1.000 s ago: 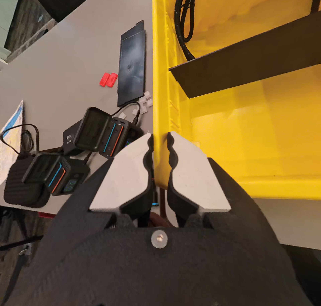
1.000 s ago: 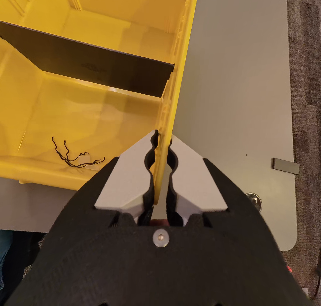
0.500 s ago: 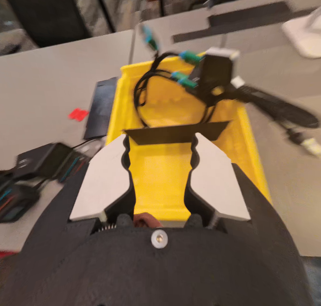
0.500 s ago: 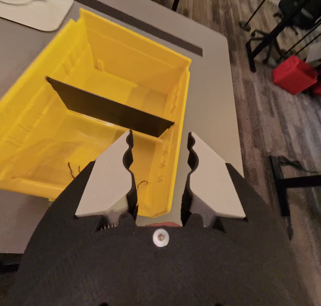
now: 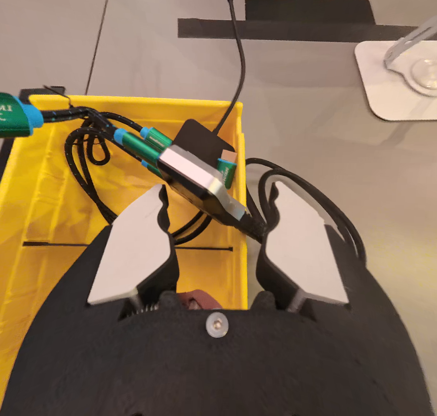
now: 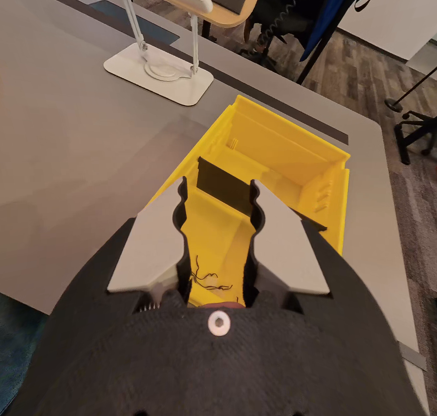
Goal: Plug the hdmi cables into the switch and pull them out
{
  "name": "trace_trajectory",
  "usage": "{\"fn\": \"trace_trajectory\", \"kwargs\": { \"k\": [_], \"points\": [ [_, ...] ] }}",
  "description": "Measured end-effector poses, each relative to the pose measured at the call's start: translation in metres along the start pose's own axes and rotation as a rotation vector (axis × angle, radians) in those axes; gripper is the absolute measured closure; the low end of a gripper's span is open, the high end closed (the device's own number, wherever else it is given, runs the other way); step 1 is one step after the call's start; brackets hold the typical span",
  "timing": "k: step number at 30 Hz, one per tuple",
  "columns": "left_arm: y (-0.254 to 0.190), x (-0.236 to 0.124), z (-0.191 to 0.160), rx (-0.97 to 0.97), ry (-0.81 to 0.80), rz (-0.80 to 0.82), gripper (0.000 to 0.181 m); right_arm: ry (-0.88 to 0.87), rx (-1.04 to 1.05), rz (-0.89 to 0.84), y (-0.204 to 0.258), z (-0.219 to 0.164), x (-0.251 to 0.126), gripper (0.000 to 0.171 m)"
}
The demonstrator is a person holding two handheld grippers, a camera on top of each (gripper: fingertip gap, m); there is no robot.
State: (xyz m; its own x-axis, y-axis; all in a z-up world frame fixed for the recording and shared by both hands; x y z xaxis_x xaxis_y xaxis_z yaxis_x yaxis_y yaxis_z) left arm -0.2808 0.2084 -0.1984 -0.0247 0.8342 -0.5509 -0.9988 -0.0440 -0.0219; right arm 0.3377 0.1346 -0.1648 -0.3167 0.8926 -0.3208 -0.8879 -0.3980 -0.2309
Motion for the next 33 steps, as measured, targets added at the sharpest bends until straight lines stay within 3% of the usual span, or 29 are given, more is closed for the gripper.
{"fn": "trace_trajectory", "kwargs": {
  "k": [2,9,10,21,33],
  "points": [
    [0.007,0.007,0.001,0.006,0.012,0.049,0.117,-0.007,0.015,0.015,0.002,-0.002,0.001,0.121],
    [0.008,0.012,0.008,-0.028,-0.010,0.066,0.124,-0.032,0.048,0.032,0.003,-0.005,0.001,0.126],
    [0.010,0.010,0.009,-0.018,-0.035,0.073,0.135,-0.031,0.049,0.036,0.004,-0.005,0.002,0.127],
    [0.007,-0.015,0.016,-0.023,-0.226,0.005,0.136,-0.040,0.040,0.063,0.011,0.002,0.006,0.133],
    [-0.004,-0.082,0.064,0.078,-0.548,-0.125,0.137,-0.108,-0.029,0.100,0.033,0.037,0.007,0.133]
  ]
}}
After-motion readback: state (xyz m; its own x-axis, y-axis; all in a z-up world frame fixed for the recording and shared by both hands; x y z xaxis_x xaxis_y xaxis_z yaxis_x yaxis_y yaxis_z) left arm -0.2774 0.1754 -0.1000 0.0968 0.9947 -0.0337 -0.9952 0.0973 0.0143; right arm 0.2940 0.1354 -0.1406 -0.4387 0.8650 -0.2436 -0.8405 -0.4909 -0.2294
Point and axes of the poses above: each gripper's, where its closed fingertips meet, x out along the fingers, z out of its top, y = z × x across the jaws, the point moved 2 cm from there along -x, back along the fingers, and after that the axes turned 9 degrees about -y, right-handed, at the moved point
